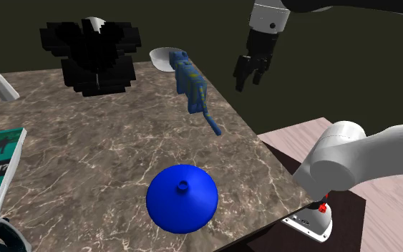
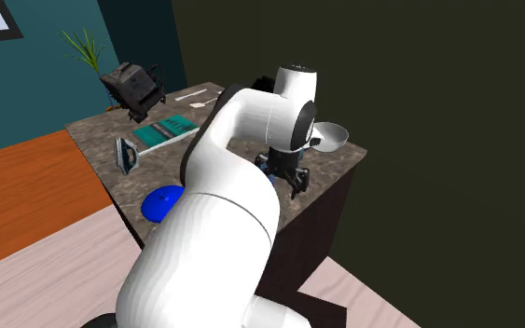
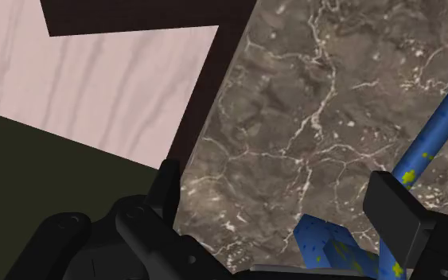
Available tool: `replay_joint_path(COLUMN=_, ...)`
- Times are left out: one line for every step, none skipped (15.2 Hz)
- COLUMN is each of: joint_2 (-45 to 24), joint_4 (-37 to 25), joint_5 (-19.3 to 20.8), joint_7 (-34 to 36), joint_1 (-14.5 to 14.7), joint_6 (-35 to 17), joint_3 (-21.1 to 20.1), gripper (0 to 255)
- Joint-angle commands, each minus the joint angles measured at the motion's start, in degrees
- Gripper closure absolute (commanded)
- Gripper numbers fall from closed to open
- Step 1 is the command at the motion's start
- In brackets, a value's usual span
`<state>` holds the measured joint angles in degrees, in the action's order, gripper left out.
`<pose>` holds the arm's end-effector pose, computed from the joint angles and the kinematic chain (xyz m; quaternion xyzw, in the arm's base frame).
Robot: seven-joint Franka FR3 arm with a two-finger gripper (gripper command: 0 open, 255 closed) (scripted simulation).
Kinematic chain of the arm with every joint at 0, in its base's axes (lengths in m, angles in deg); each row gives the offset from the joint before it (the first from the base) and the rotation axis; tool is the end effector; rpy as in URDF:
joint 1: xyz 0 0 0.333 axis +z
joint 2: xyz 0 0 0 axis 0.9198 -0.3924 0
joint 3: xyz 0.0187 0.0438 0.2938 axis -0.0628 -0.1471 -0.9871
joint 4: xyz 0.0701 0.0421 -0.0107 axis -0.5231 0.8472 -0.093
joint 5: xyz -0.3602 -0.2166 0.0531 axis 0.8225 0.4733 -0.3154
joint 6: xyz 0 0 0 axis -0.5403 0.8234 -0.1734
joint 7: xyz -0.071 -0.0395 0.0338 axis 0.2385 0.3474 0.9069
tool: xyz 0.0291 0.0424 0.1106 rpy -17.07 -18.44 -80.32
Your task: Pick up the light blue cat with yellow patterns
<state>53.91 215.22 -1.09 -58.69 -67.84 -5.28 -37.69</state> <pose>0.3536 0.0218 0.5519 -0.9976 0.0569 0.0068 0.0388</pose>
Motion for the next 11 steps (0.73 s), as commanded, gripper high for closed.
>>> replay_joint_path(joint_2=0.0, joint_4=0.0, joint_5=0.0, joint_7=0.0, joint_1=0.0, joint_6=0.0, joint_3=0.0, gripper=0)
replay_joint_path(joint_2=-2.0, joint_4=-1.22, joint_5=-0.44, joint_7=2.15, joint_1=-0.25, joint_6=-0.93, joint_3=-1.21, gripper=0)
replay_joint_path(joint_2=-4.04, joint_4=-2.54, joint_5=-0.79, joint_7=4.29, joint_1=-0.55, joint_6=-1.8, joint_3=-2.39, gripper=0)
replay_joint_path(joint_2=-6.13, joint_4=-3.94, joint_5=-1.05, joint_7=6.44, joint_1=-0.89, joint_6=-2.62, joint_3=-3.54, gripper=0)
replay_joint_path(joint_2=-8.25, joint_4=-5.43, joint_5=-1.21, joint_7=8.58, joint_1=-1.25, joint_6=-3.38, joint_3=-4.66, gripper=0)
replay_joint_path(joint_2=-10.41, joint_4=-7.01, joint_5=-1.27, joint_7=10.73, joint_1=-1.62, joint_6=-4.07, joint_3=-5.73, gripper=0)
replay_joint_path(joint_2=-12.6, joint_4=-8.68, joint_5=-1.24, joint_7=12.89, joint_1=-2.03, joint_6=-4.7, joint_3=-6.78, gripper=0)
replay_joint_path(joint_2=-14.83, joint_4=-10.43, joint_5=-1.12, joint_7=15.05, joint_1=-2.45, joint_6=-5.25, joint_3=-7.8, gripper=0)
replay_joint_path(joint_2=-17.08, joint_4=-12.27, joint_5=-0.88, joint_7=17.24, joint_1=-2.88, joint_6=-5.73, joint_3=-8.78, gripper=0)
replay_joint_path(joint_2=-19.37, joint_4=-14.19, joint_5=-0.56, joint_7=19.42, joint_1=-3.32, joint_6=-6.13, joint_3=-9.75, gripper=0)
replay_joint_path(joint_2=-21.69, joint_4=-16.2, joint_5=-0.14, joint_7=21.63, joint_1=-3.73, joint_6=-6.45, joint_3=-10.66, gripper=0)
